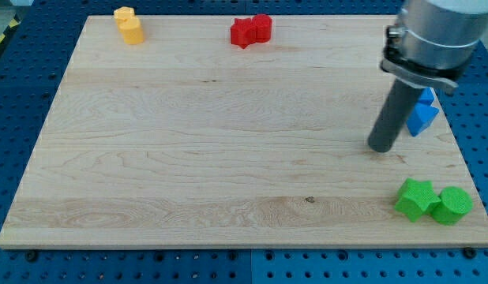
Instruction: Push the blue triangle a bit up
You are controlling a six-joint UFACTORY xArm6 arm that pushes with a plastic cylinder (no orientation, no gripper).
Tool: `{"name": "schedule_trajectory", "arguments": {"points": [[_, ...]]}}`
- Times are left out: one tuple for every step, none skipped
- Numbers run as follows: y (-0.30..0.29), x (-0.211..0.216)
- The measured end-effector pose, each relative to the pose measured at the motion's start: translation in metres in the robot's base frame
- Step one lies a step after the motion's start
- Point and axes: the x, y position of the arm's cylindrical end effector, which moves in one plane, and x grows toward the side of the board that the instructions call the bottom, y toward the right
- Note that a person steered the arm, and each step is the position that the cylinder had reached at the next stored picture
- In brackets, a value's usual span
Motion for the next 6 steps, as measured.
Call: {"name": "schedule_trajectory", "arguments": {"points": [[0.042,0.012],[0.08,0.023],[0.116,0.022],[0.135,0.006],[0.126,-0.021],[0.105,-0.024]]}}
